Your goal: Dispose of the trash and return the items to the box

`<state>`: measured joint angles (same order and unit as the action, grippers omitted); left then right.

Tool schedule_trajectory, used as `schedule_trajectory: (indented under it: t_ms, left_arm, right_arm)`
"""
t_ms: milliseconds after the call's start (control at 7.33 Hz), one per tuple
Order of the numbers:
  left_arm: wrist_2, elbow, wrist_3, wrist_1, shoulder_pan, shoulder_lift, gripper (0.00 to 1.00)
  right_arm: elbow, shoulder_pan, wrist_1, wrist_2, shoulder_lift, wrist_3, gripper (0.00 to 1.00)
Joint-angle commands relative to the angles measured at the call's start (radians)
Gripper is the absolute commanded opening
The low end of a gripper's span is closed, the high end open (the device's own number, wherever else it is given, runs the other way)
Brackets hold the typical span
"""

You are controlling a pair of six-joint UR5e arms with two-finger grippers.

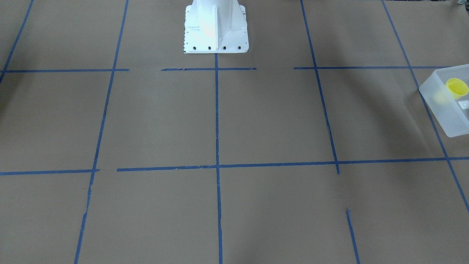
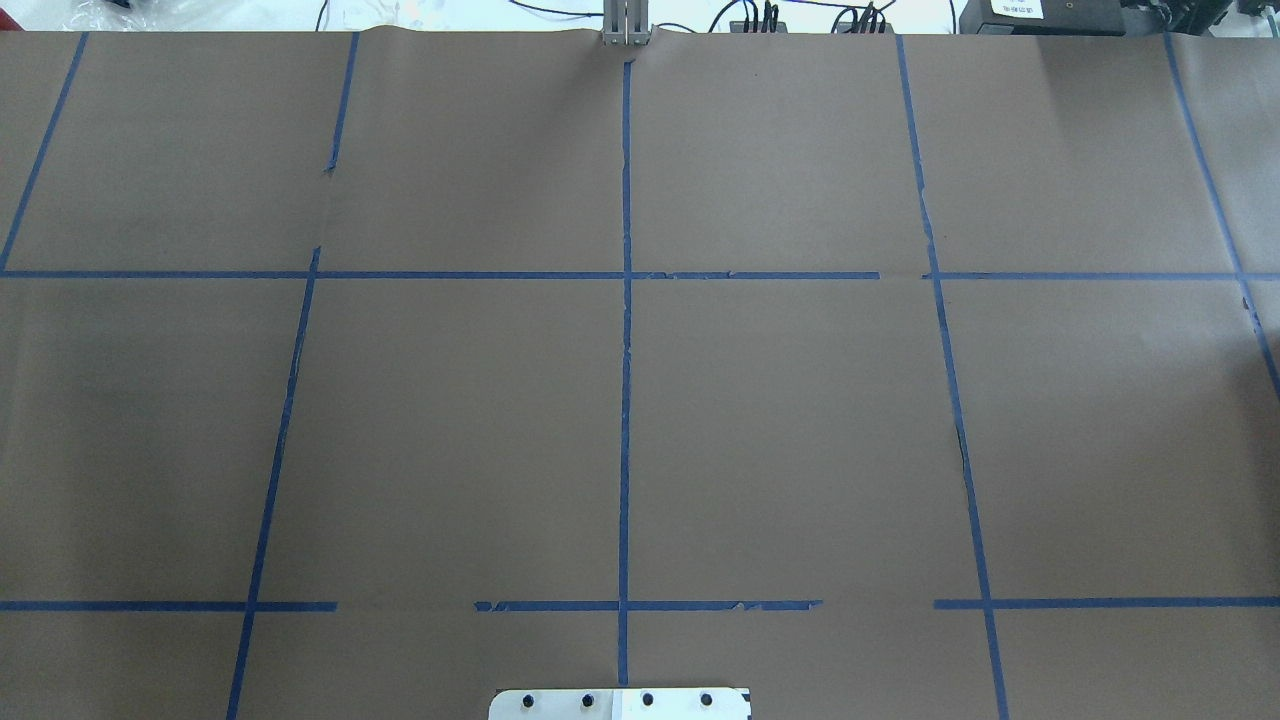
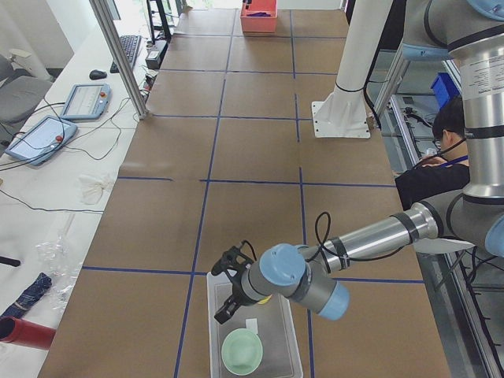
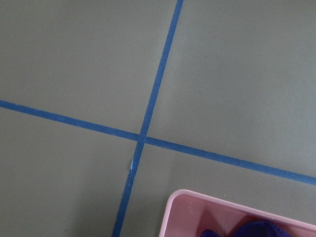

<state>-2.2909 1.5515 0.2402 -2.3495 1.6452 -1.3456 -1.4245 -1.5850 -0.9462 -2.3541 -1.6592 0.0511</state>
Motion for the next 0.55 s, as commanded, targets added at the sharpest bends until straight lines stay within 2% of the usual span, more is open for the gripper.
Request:
schedule_trajectory:
  t_ms: [0, 136, 409]
  left_arm:
    - [0.011, 0.325, -0.107, 0.437, -0.015, -0.067, 1.00]
    - [0.019, 0.346, -0.096, 0.494, -0.019, -0.081, 1.00]
    - [0.005, 0.247, -0.097, 0.559, -0.068, -0.075, 1.00]
  right_arm:
    - [-0.010, -0.001, 0.000, -0.022, -0.002, 0.021, 1.00]
    - [-0.011, -0.003, -0.006, -0.022, 0.003, 0.018, 1.00]
    - [-0.010, 0.019, -0.058, -0.022, -0.020, 0.015, 1.00]
